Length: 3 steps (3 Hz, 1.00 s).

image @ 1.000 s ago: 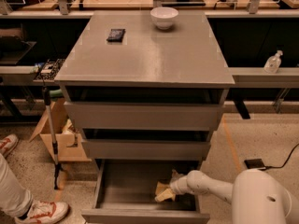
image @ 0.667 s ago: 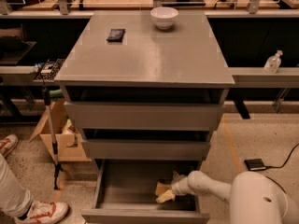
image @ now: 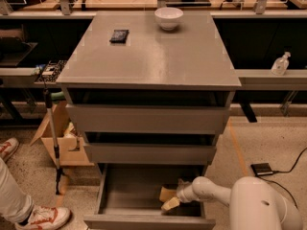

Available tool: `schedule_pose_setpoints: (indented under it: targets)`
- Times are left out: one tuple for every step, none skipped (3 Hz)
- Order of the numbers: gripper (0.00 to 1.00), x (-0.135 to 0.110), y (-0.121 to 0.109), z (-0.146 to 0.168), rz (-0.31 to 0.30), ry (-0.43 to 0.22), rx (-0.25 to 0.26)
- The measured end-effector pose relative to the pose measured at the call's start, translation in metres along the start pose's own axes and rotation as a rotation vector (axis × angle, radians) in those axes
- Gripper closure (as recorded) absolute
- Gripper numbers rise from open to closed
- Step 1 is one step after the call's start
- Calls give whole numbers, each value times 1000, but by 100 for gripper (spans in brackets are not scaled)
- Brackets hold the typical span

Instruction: Pick sponge from bottom drawer and place on counter

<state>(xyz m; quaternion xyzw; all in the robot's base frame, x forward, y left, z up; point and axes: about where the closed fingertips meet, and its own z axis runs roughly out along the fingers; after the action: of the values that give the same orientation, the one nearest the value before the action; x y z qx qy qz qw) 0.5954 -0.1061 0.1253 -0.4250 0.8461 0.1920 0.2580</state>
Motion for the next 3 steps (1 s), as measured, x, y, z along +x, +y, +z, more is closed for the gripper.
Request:
schedule_pose_setpoints:
  targets:
    - [0, 11, 3, 6, 12, 23, -13]
    - [17, 19, 7, 9, 21, 32, -22]
    - [39, 19, 9, 6, 17, 32, -22]
